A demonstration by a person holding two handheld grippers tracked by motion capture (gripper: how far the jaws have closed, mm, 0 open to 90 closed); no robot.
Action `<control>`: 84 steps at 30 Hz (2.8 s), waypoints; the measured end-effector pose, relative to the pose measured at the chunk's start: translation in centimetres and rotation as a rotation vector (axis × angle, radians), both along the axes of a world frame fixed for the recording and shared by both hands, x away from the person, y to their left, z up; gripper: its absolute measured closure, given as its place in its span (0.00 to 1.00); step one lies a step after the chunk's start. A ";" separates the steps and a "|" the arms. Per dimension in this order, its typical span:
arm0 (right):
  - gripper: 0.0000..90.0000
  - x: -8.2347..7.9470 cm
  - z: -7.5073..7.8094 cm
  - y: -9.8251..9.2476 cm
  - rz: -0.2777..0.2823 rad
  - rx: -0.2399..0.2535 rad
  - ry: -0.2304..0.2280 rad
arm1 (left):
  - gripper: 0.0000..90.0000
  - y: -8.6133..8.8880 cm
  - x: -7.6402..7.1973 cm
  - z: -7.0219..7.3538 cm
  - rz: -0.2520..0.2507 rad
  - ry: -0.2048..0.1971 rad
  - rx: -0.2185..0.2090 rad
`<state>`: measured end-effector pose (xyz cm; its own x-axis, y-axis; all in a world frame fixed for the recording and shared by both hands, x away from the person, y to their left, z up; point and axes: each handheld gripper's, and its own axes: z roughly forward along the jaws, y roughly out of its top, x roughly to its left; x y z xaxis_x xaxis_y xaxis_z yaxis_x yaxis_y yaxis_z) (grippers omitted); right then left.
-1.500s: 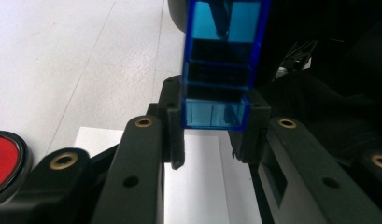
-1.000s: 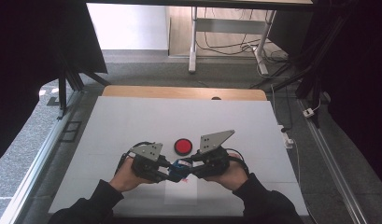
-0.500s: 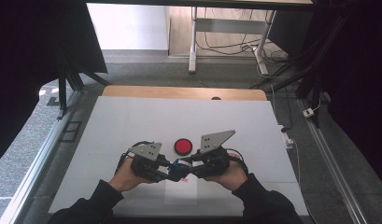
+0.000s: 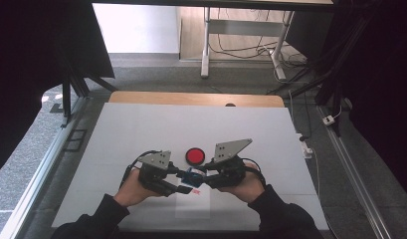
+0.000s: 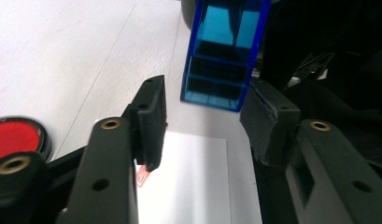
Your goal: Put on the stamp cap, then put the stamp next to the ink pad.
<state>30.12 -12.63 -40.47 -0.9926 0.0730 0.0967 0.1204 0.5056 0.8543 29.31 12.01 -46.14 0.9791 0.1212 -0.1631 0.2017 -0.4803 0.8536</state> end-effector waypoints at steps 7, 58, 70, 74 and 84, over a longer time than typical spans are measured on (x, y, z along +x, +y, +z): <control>0.78 -0.1 0.1 -0.1 -0.017 -0.003 -0.024 | 0.44 0.5 -0.7 0.3 0.080 -0.010 0.033; 0.78 0.7 -0.3 -2.7 -0.214 -0.052 -0.041 | 0.00 9.3 -7.9 -0.7 0.551 0.083 0.129; 0.78 1.2 -0.8 -3.9 -0.273 -0.082 -0.037 | 0.00 10.8 -8.8 -1.2 0.621 0.095 0.172; 0.78 1.5 -0.9 -4.4 -0.302 -0.088 -0.031 | 0.00 11.3 -9.1 -1.3 0.643 0.104 0.169; 0.78 2.1 -1.4 -5.7 -0.366 -0.112 -0.030 | 0.00 12.2 -9.9 -1.4 0.682 0.085 0.193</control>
<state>32.24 -18.35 -41.83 -0.9013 0.4314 0.0391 0.2857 0.5243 0.8022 19.40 24.17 -47.50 0.6598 0.7365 -0.1490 0.5729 -0.3647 0.7340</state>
